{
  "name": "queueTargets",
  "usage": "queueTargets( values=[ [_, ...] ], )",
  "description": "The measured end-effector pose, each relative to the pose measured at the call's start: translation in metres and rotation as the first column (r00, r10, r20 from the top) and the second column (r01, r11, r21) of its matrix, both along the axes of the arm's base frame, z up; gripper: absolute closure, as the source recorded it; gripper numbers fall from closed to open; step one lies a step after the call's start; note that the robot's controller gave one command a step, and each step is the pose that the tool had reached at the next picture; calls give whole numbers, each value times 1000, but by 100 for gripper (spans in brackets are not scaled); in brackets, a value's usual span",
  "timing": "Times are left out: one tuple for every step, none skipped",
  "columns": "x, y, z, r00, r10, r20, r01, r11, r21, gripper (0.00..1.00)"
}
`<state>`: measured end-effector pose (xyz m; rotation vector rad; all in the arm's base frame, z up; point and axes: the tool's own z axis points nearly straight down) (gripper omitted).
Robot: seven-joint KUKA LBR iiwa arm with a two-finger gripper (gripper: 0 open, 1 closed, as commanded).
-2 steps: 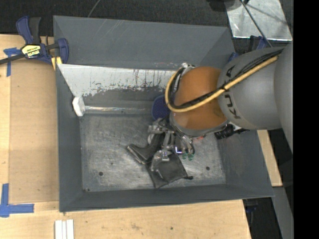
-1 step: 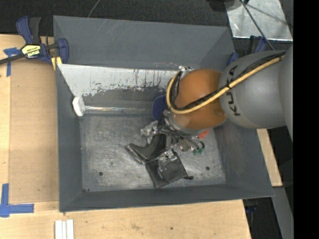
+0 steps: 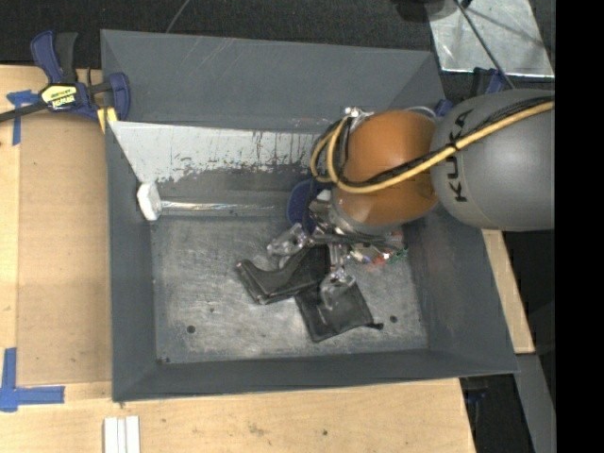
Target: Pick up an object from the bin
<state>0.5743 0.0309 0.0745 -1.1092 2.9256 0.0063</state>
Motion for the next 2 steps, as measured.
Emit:
queueTargets(
  values=[
    [1,1,1,1000,-1,2,1,1000,1,100],
    [2,0,99,1000,-4,-5,4,1000,-8,100]
  ],
)
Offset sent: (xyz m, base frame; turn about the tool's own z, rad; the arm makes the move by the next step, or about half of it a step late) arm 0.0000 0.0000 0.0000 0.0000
